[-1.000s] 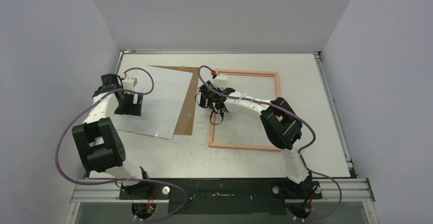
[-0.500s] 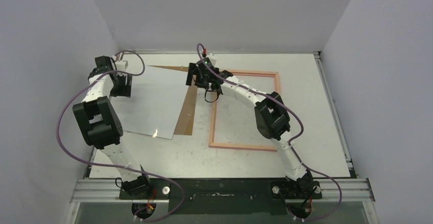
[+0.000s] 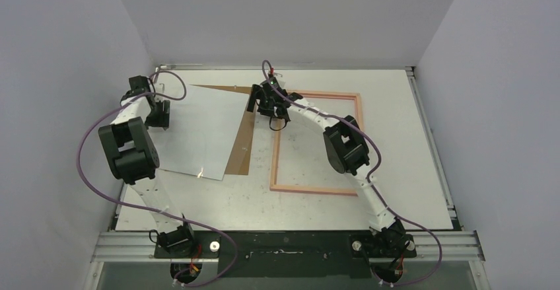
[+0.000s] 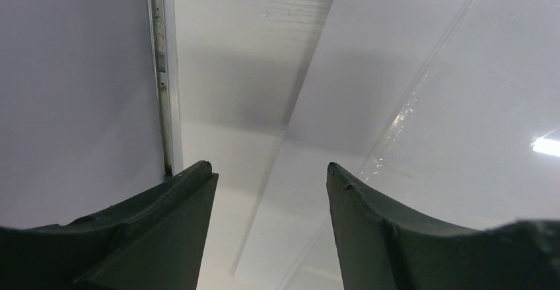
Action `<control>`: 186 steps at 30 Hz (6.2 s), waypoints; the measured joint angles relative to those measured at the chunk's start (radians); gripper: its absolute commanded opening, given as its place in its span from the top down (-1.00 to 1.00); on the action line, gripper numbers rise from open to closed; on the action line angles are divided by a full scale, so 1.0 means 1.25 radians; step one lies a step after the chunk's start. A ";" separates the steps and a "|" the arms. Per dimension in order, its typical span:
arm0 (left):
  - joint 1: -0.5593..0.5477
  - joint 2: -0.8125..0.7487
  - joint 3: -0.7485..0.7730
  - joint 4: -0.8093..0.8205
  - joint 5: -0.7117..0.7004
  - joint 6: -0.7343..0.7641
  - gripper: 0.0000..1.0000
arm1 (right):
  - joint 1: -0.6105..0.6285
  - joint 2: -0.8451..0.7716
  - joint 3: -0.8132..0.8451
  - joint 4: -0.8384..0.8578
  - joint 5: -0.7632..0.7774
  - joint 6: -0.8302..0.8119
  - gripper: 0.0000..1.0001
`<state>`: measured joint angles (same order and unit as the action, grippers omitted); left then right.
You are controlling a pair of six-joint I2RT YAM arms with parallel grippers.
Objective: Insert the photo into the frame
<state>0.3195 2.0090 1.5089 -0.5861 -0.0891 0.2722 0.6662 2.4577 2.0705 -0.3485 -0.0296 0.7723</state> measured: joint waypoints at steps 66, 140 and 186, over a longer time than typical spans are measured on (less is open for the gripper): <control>-0.056 0.032 -0.050 0.089 -0.047 0.043 -0.17 | 0.007 -0.102 -0.394 0.673 -0.312 0.292 -0.62; -0.313 -0.599 -0.357 0.072 0.783 -0.295 -0.68 | -0.293 -0.850 -0.604 0.350 -0.722 0.188 0.89; -0.456 -0.537 -0.386 0.161 0.550 -0.422 -0.80 | -0.496 -0.862 -0.738 0.038 -0.634 -0.051 0.89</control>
<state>-0.2504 1.3373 1.0260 -0.3855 0.5980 -0.2554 0.0467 1.3800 1.1484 -0.3016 -0.8227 0.7082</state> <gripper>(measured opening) 0.899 0.062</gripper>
